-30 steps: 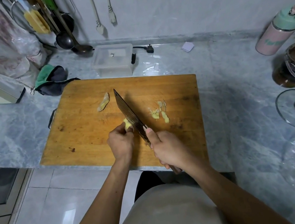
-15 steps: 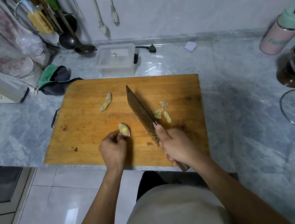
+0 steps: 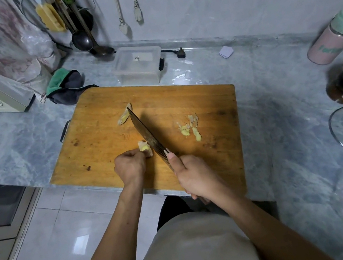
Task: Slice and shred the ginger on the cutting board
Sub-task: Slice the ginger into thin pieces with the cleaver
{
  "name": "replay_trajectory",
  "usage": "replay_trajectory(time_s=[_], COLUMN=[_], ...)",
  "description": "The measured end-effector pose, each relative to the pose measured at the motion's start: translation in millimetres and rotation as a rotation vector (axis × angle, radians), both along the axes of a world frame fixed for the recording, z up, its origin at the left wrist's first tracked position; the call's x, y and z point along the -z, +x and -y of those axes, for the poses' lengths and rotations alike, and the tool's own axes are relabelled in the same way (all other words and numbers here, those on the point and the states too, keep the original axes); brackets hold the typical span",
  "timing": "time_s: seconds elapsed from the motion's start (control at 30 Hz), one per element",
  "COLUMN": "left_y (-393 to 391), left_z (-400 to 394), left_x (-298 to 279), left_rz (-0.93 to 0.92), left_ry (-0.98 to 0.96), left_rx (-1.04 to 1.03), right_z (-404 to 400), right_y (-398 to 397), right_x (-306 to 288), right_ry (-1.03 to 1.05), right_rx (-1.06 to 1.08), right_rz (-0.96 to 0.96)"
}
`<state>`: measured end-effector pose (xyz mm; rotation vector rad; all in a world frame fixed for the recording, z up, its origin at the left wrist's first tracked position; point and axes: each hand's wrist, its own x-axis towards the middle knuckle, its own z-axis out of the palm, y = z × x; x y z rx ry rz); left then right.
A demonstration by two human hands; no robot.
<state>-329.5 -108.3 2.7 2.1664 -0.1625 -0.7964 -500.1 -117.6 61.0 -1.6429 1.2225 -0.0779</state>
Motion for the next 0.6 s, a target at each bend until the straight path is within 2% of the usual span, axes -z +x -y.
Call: replay_trajectory(time_s=[0.13,0.6], left_y=[4.2,2.0], left_z=[-1.3,-2.1], left_x=[2.3,4.2], left_rz=[-0.039,0.042], left_ry=[0.027,-0.022], left_rx=[-0.074,-0.015], right_z=[-2.8,-5.0], right_y=[4.3,8.0], right_x=[-0.7,-4.2], right_ry=[-0.047,-0.008], right_rx=[-0.041,-0.043], right_rz=[-0.026,-0.015])
